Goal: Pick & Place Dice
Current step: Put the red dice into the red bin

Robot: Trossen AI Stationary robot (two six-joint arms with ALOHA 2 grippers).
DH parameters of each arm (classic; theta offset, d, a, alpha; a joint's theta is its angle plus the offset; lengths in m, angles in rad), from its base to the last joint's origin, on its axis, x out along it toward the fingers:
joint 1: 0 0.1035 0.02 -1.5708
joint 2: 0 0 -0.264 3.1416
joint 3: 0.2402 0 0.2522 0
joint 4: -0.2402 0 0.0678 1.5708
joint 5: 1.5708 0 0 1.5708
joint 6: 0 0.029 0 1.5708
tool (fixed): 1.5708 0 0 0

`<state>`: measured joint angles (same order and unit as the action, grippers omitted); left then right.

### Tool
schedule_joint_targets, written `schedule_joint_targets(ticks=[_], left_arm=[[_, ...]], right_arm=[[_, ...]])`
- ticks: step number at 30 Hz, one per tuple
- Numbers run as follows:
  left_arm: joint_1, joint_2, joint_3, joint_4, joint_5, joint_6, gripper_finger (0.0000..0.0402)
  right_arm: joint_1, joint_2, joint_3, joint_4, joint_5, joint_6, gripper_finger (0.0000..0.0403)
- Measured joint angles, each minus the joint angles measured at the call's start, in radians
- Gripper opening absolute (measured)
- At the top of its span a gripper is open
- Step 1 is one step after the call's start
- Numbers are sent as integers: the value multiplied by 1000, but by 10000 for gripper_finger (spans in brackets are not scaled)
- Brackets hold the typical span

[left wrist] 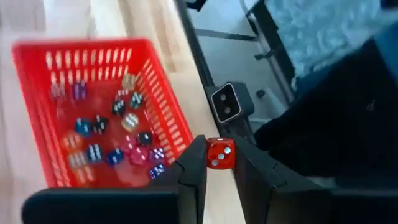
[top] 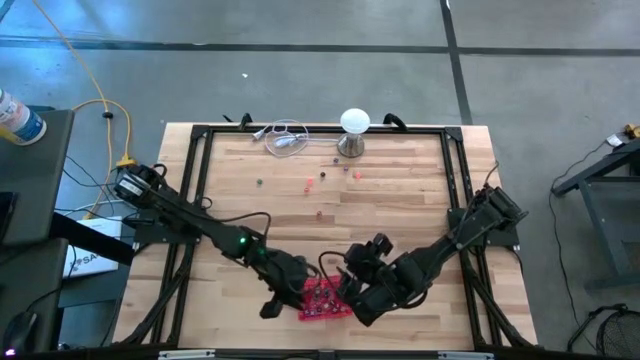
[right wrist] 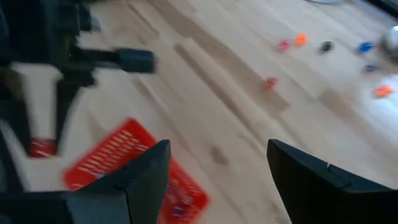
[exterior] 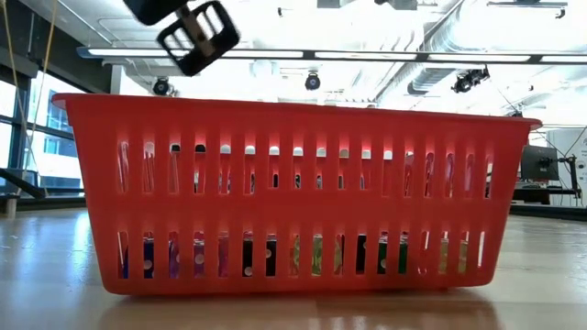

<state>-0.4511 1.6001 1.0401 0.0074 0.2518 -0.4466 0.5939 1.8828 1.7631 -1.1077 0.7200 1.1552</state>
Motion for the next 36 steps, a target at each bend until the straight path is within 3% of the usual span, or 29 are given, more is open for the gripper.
schedule_joint_targets(ticks=[5,12,18,22,32,36], left_arm=[[9,0,0,5,-5,223,61],[16,17,0,8,2,370,62],[10,70,0,2,-100,337,62],[-23,102,0,8,-181,367,67],[-37,103,0,27,-203,338,144],[-16,103,0,15,-141,341,166]], right_arm=[[6,0,0,165,-27,-42,258],[9,0,0,401,-58,-138,258],[20,3,0,554,-170,-165,258],[35,5,0,617,-176,-164,258],[35,6,0,619,-171,-157,258],[35,6,0,618,-172,-154,258]])
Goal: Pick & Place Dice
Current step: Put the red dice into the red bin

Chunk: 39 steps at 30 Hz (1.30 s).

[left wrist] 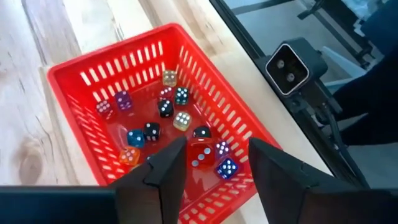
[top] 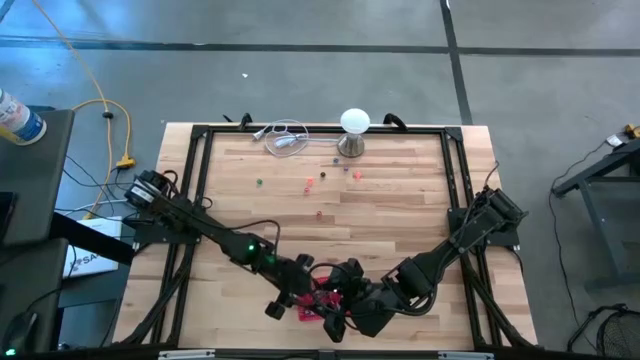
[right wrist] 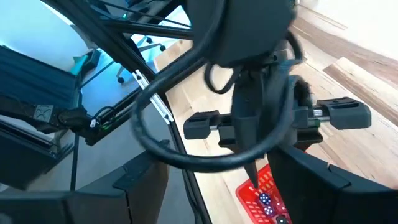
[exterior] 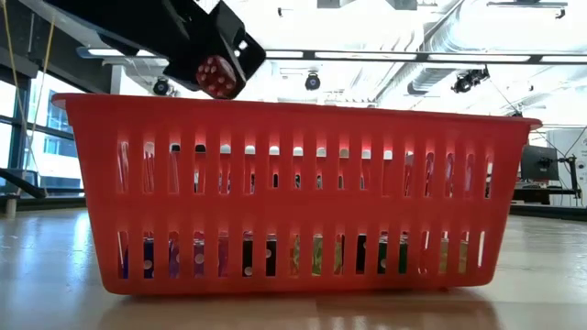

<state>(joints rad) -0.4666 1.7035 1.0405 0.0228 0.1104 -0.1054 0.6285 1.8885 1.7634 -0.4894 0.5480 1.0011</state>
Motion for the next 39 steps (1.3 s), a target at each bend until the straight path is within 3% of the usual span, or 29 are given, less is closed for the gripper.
schedule_joint_targets(ticks=[10,14,20,26,39], left_arm=[[4,0,0,0,51,27,172],[0,0,0,0,55,27,172],[-2,0,0,22,46,29,172],[0,0,0,85,13,29,172],[-7,0,0,111,-8,29,172]], right_arm=[[9,20,-53,-121,-24,165,258],[31,17,-129,-40,-14,259,258],[14,21,-233,85,67,231,258],[-25,56,-295,232,5,231,258],[-76,117,-303,260,-127,261,258]])
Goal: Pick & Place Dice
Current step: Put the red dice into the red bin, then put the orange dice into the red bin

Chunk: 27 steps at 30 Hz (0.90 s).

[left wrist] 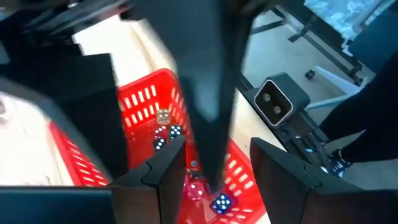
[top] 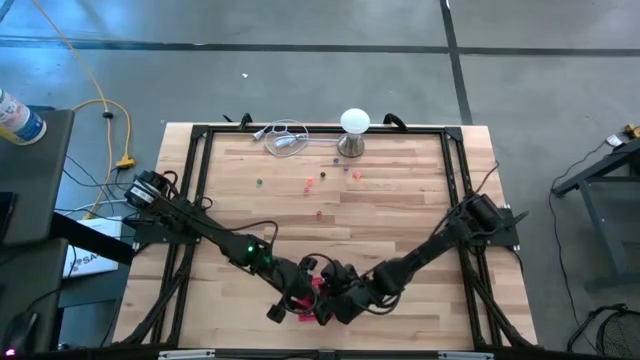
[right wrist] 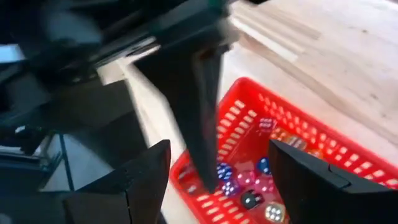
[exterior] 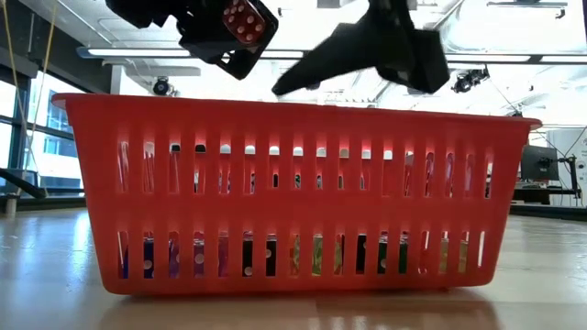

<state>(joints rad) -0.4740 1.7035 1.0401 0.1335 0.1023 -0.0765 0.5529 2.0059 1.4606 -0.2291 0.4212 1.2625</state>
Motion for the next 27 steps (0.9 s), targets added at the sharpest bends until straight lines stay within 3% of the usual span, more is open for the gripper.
schedule_joint_targets(ticks=[10,21,27], left_arm=[[1,0,0,-2,-83,1,172],[7,0,0,-2,-71,0,172],[8,0,0,-21,-71,-95,170]], right_arm=[[10,-2,1,-121,5,56,258],[19,-2,1,-147,-11,80,258],[18,-2,1,-195,-133,64,258]])
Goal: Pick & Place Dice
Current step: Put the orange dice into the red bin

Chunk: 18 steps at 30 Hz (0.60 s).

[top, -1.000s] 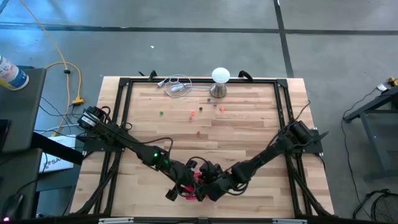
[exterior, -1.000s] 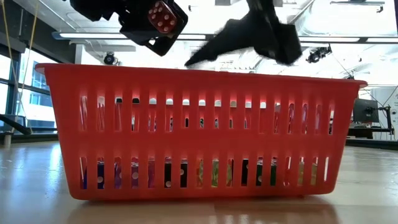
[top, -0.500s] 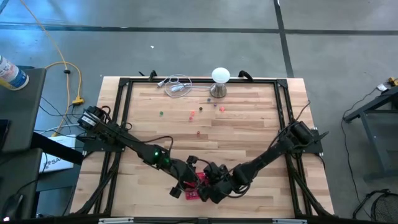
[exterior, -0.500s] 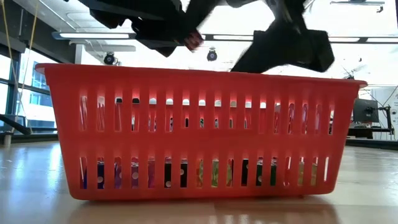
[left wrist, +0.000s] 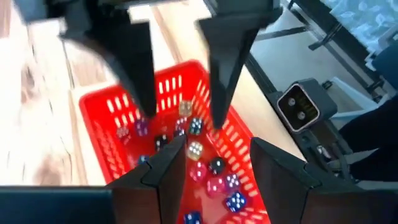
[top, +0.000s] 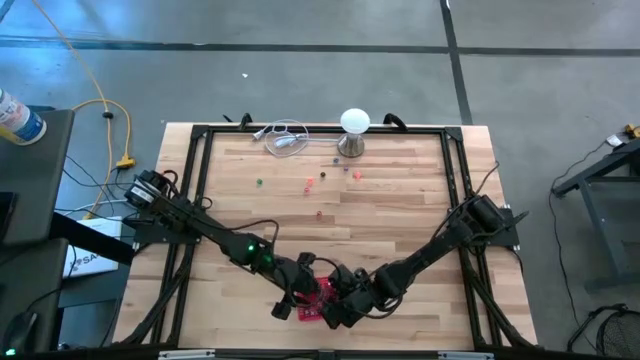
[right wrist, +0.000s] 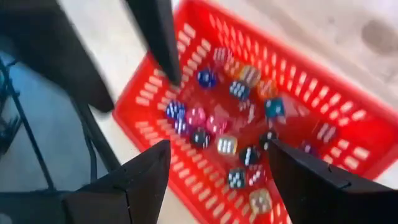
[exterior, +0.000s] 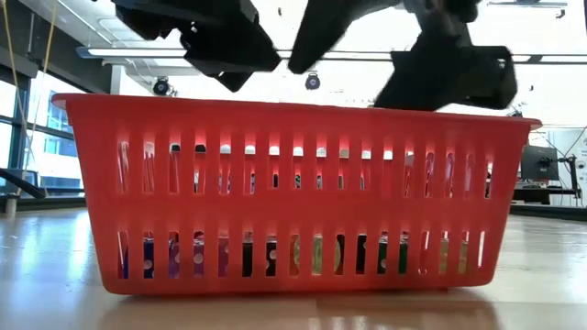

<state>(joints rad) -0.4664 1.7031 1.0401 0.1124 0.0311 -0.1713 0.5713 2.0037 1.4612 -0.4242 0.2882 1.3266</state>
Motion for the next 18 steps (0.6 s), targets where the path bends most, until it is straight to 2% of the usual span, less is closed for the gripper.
schedule_joint_targets(ticks=[6,13,18], left_arm=[[4,-53,0,-109,-2,-96,169],[13,-213,0,-291,-6,-181,169],[5,-321,0,-485,-3,-230,169]], right_arm=[[-3,-20,0,9,-31,-24,258],[-53,-90,0,-10,-18,-122,258],[-147,-179,1,-188,-80,-130,258]])
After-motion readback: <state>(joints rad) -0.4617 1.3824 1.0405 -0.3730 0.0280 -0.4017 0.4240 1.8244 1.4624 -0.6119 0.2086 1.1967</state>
